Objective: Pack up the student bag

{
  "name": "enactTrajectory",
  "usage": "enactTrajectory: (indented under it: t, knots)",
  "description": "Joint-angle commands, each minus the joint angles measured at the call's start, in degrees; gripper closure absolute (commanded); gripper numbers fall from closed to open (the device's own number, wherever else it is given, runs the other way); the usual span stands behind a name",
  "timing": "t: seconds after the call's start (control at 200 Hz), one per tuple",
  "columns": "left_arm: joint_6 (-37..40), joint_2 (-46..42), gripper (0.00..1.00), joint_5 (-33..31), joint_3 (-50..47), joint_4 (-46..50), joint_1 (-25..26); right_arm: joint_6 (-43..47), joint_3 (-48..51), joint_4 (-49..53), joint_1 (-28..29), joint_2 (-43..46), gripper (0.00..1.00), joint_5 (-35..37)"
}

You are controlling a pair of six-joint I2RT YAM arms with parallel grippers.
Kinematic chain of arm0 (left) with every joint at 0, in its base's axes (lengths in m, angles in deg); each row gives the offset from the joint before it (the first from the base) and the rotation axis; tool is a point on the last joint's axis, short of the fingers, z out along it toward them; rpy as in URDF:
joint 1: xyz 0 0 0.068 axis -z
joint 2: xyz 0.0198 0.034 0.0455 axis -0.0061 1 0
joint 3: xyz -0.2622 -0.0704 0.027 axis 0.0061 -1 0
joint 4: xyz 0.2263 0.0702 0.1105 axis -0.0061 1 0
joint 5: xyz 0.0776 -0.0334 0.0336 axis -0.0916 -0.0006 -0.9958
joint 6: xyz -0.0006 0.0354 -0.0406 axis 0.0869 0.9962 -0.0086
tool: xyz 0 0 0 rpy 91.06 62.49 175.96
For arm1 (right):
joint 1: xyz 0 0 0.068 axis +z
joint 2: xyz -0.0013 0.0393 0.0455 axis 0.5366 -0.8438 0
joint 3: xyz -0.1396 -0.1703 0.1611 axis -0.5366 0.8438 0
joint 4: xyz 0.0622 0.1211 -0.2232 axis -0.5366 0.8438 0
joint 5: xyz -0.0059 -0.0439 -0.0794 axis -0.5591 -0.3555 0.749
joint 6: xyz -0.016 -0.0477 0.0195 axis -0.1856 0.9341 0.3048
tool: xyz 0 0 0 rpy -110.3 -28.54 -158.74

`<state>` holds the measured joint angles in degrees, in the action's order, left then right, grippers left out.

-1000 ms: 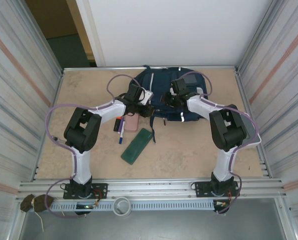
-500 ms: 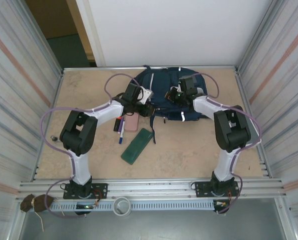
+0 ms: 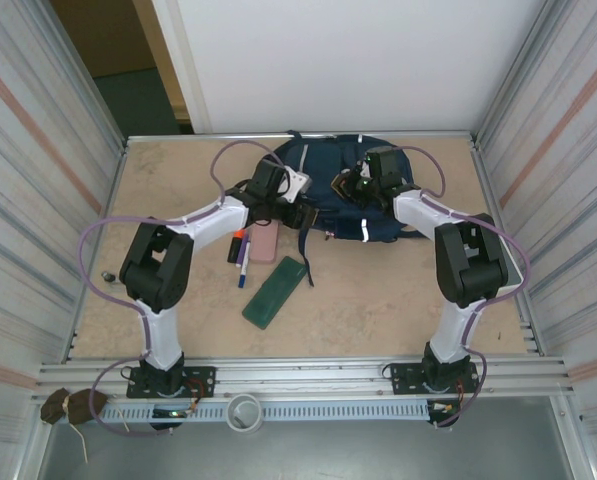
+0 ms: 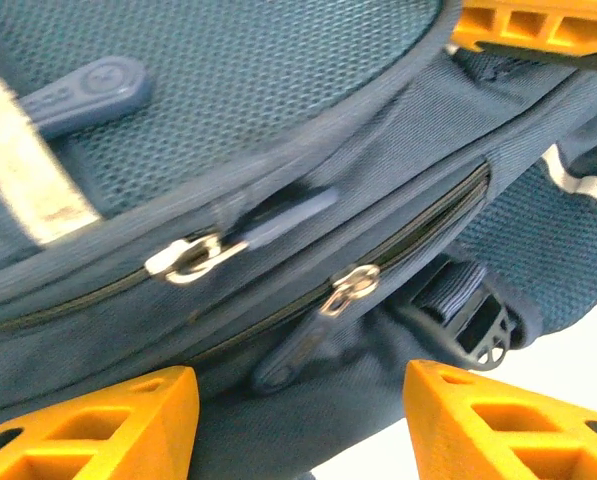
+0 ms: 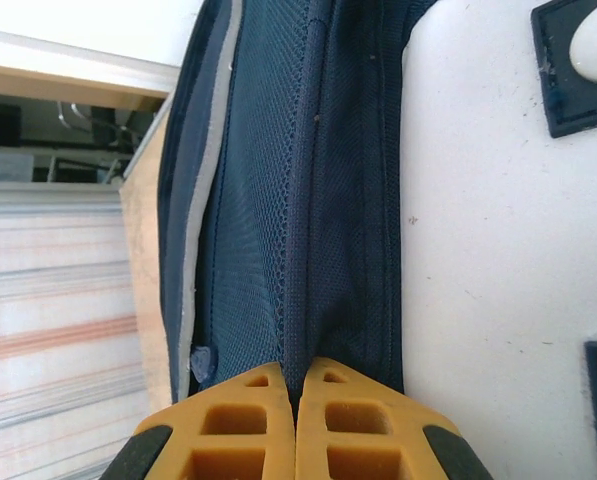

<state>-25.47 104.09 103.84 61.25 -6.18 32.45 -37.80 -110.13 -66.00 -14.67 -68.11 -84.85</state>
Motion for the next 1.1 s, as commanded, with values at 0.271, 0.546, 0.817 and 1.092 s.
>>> enactTrajectory:
  t: [0.271,0.546,0.817,1.092]
  knots:
    - [2.0,2.5,0.43,-16.4,5.2,3.2,4.7,-5.8,-5.8,-8.9,-0.1,6.2,1.00,-5.8]
    - [3.2,3.3,0.49,-18.6,5.0,-0.4,4.9,-4.8,-7.4,-6.9,-0.5,4.7,1.00,-9.4]
    - [4.1,5.4,0.68,-13.4,7.1,-2.2,4.4,-2.0,-8.3,-4.1,-1.4,3.8,1.00,-11.9]
    - [5.1,3.4,0.89,-5.0,5.1,-4.9,2.2,5.5,-9.1,3.3,-3.0,3.1,1.00,-13.5]
